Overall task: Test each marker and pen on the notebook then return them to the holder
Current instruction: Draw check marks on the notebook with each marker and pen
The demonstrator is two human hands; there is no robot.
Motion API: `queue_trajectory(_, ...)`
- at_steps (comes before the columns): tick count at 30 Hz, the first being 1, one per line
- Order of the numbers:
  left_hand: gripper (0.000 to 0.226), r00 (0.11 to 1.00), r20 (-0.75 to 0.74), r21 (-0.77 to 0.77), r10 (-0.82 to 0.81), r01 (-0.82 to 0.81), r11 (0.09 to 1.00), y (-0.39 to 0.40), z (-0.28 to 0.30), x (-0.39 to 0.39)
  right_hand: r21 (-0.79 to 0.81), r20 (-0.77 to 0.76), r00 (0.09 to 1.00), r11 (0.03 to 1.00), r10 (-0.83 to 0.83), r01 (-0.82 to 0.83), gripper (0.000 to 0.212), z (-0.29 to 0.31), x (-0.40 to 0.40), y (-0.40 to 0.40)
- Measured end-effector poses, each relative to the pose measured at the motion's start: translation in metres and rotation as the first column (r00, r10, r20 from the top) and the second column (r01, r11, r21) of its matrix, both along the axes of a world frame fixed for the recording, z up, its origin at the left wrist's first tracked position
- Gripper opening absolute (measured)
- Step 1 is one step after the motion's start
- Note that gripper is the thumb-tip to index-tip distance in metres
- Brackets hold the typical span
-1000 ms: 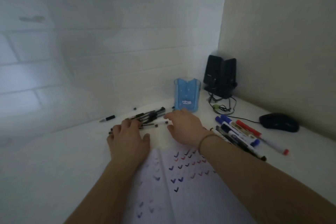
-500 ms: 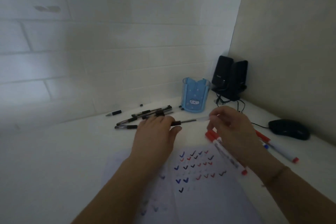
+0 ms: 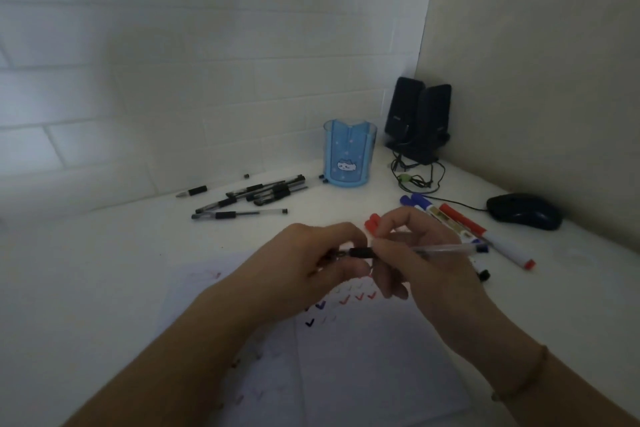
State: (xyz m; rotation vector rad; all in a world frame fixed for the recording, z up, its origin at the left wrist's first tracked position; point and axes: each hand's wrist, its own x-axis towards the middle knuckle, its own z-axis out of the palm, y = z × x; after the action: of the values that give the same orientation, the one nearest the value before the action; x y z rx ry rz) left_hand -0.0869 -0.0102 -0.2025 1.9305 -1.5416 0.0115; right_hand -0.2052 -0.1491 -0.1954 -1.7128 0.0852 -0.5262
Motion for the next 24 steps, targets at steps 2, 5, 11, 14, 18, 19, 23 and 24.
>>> queue_trajectory(2,0.019,0.992,-0.115,-0.023,0.059,-0.062,0.998,0.004,-0.002,0.003,0.004,-0.028,0.999,1.0,0.026,-0.026,0.017,-0.001,-0.002,-0.006)
queue_trajectory(5,0.026,0.968,-0.171,-0.103,0.182,-0.201,0.974,0.007,-0.009,0.014,-0.054,-0.156,0.983,0.993,0.096,-0.106,0.016,-0.006,-0.001,-0.008)
queue_trajectory(11,0.043,0.959,-0.081,-0.045,0.273,-0.277,0.96,-0.002,-0.02,0.021,-0.379,-0.173,0.977,0.924,-0.123,0.049,0.028,-0.022,0.007,0.005)
queue_trajectory(14,0.035,0.943,-0.153,-0.038,0.296,-0.305,0.952,-0.003,-0.02,0.021,-0.426,-0.137,0.98,0.902,-0.142,0.071,0.035,-0.026,0.008,0.005)
queue_trajectory(18,0.028,0.937,-0.159,-0.047,0.312,-0.323,0.945,-0.003,-0.019,0.021,-0.426,-0.129,0.982,0.902,-0.135,0.068,0.033,-0.031,0.011,0.006)
queue_trajectory(19,0.024,0.937,-0.141,-0.043,0.321,-0.329,0.943,-0.002,-0.019,0.021,-0.425,-0.126,0.984,0.903,-0.127,0.062,0.032,-0.03,0.011,0.007)
queue_trajectory(23,0.012,0.938,-0.086,-0.048,0.335,-0.34,0.939,-0.002,-0.017,0.017,-0.42,-0.127,0.987,0.907,-0.101,0.039,0.034,-0.031,0.011,0.007)
queue_trajectory(24,0.01,0.94,-0.068,-0.048,0.335,-0.339,0.94,-0.002,-0.017,0.017,-0.433,-0.127,0.986,0.901,-0.105,0.04,0.035,-0.031,0.011,0.006)
